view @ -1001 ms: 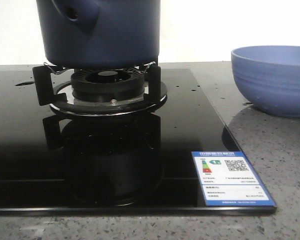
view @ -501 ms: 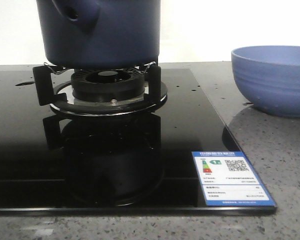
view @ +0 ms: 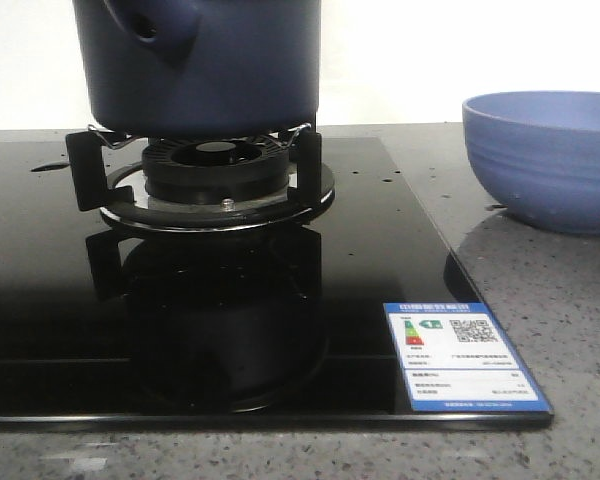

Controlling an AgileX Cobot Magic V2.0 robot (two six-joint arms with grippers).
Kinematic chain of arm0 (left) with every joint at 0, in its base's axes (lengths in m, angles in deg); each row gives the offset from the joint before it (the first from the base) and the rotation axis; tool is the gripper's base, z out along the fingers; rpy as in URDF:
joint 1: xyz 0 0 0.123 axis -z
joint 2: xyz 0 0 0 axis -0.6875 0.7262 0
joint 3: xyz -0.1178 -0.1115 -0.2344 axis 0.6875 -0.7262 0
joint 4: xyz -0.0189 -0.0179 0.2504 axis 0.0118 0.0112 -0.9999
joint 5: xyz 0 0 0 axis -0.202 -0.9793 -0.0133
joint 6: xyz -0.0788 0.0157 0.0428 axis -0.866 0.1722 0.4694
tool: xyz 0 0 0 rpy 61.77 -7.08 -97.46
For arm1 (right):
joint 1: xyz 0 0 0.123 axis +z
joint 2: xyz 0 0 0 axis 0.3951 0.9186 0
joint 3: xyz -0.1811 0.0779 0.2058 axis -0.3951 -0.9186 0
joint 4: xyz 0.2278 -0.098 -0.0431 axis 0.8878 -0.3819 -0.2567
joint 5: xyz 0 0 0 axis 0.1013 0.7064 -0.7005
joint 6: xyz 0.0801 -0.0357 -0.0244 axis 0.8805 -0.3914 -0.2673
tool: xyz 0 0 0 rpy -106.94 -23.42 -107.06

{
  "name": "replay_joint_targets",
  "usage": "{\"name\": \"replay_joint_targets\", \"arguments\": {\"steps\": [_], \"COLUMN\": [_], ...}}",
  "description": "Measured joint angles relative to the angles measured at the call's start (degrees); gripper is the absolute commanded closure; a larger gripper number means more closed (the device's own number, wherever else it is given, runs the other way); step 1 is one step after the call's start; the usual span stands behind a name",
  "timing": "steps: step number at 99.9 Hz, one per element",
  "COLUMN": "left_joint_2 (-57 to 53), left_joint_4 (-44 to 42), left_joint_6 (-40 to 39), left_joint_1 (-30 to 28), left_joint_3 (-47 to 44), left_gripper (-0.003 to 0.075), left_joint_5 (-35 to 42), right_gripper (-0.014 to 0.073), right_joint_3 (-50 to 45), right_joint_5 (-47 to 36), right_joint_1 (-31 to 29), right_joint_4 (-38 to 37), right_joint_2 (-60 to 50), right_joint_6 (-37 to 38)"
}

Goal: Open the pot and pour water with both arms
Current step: 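Grasp the blue knob of the glass pot lid with left gripper and lift, then grasp the rim of the light blue water bowl with right gripper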

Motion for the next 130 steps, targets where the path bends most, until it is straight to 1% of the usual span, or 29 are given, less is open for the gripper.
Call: {"name": "replay_joint_targets", "arguments": {"steps": [6,34,47,59,73,97,115,121,130], "left_joint_2": [0.0,-0.7,-3.8,-7.9,-12.3,-17.3,-19.4,-19.6,-19.9], "left_joint_4": [-0.1,-0.2,-1.0,-1.5,-2.1,-2.7,-3.0,-3.0,-3.0], "left_joint_6": [0.0,0.0,0.1,0.1,0.1,0.1,0.5,0.7,0.9], "left_joint_1": [0.0,0.0,0.0,-1.2,-5.6,-16.5,-22.5,-23.9,-25.1], "left_joint_3": [0.0,0.1,0.1,0.1,0.1,0.1,0.1,0.1,0.1], "left_gripper": [0.0405,0.0406,0.0405,0.0405,0.0405,0.0403,0.0403,0.0387,0.0328], "left_joint_5": [0.0,-1.2,-1.7,-2.0,-3.9,-11.7,-14.0,-14.6,-15.6], "right_gripper": [0.0123,0.0123,0.0124,0.0129,0.0174,0.0174,0.0174,0.0174,0.0174], "right_joint_3": [0.0,0.0,0.1,1.1,6.1,19.5,29.2,32.1,34.9], "right_joint_5": [0.0,0.0,0.0,0.4,3.6,11.8,19.3,22.2,25.8], "right_joint_1": [0.0,0.0,0.0,0.0,-2.0,-9.9,-14.3,-15.2,-15.8], "right_joint_4": [0.0,0.0,0.0,0.0,-0.5,-1.2,-2.6,-4.6,-8.8], "right_joint_2": [0.0,0.0,0.4,2.8,8.5,22.9,33.8,37.5,42.2], "right_joint_6": [0.0,0.0,0.0,0.2,1.0,1.4,2.5,3.0,4.4]}}
